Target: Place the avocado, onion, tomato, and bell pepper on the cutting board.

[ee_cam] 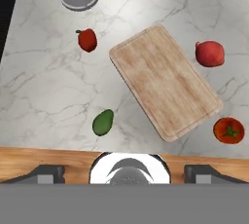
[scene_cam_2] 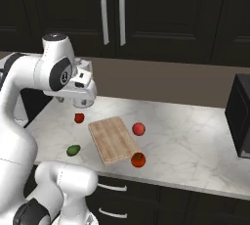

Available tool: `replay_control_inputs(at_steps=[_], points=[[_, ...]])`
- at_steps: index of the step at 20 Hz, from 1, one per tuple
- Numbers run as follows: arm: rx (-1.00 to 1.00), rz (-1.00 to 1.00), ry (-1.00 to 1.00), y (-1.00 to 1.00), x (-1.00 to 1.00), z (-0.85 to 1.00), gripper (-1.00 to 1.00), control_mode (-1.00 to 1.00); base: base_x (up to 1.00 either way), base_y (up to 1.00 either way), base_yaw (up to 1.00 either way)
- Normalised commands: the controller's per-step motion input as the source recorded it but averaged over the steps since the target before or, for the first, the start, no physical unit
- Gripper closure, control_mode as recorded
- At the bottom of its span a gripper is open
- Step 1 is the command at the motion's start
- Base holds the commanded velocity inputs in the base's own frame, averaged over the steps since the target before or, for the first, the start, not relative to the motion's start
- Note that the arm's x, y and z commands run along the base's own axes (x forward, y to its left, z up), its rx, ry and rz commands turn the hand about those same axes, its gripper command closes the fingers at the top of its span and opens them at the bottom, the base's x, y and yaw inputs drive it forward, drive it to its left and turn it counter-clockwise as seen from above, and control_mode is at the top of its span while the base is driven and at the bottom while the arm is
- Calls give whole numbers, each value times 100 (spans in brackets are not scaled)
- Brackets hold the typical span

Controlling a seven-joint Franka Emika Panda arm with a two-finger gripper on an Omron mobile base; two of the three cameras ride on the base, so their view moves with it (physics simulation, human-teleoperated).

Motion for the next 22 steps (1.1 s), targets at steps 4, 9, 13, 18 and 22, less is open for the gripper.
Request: replay_control_inputs(at_steps=[4,9,13,18,22], points=[[2,0,-1,21,-50,0,-100,-100,0,0,0],[0,-5,2,22,-5,-10,-100,-100,0,0,0],[-3,-6,3,16,0,-28,-100,-100,0,0,0],[-5,-1,2,22,2,-28,-100,-100,0,0,0],[0,0,4,26,19,-23,-100,-100,0,0,0]])
